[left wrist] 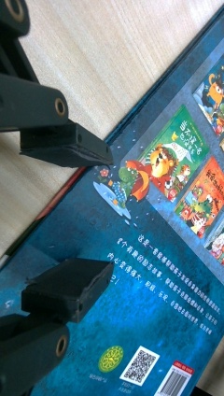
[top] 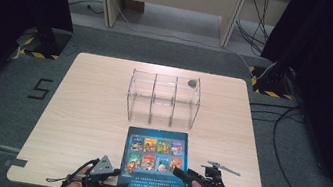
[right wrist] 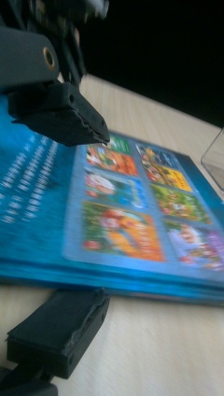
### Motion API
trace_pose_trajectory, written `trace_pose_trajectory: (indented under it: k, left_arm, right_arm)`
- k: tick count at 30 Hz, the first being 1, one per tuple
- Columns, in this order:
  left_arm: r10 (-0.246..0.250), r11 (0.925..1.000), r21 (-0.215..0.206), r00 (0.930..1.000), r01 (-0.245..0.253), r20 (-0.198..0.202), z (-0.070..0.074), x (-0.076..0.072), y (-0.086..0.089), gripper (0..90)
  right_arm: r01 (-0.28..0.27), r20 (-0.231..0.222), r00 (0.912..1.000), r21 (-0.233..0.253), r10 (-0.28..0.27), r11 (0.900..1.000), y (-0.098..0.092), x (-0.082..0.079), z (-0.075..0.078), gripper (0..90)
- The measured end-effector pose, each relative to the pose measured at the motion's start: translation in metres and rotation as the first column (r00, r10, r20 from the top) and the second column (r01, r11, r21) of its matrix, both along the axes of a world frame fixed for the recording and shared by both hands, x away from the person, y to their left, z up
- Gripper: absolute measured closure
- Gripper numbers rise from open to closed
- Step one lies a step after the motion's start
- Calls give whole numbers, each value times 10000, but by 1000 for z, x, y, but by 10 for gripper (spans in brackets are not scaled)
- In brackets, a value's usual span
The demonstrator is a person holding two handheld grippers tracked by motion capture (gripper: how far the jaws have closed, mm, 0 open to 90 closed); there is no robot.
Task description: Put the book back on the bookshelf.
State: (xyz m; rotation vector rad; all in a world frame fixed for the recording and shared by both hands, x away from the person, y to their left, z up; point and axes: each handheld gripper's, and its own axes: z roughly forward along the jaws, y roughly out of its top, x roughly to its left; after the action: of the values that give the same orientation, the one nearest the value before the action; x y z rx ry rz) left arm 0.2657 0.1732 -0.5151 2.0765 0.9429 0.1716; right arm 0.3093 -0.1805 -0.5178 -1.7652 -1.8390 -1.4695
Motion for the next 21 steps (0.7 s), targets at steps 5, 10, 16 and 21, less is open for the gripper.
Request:
trace_pose_trajectory:
  k: [5, 10, 16, 21]
  left_arm:
    - [46, 9996, -266, 9998, -52, -200, 0, 2, 2, 433]
    - [-14, 9997, -239, 9998, 10, -174, 0, 2, 2, 436]
    - [-82, 9995, -318, 9998, 76, -178, -1, 2, 4, 433]
    - [-179, 9969, -776, 9984, 137, -528, -1, 5, 7, 439]
  right_arm:
    - [-149, -567, 9982, 862, 198, 9962, 6, -4, -7, 383]
    - [-1160, -134, 9932, -115, 1158, 9932, 4, -2, -4, 409]
    - [-2220, -494, 9723, 1083, 2282, 9690, -4, -1, -12, 447]
    - [-3562, -239, 9296, 1971, 3677, 9134, 13, 0, -15, 673]
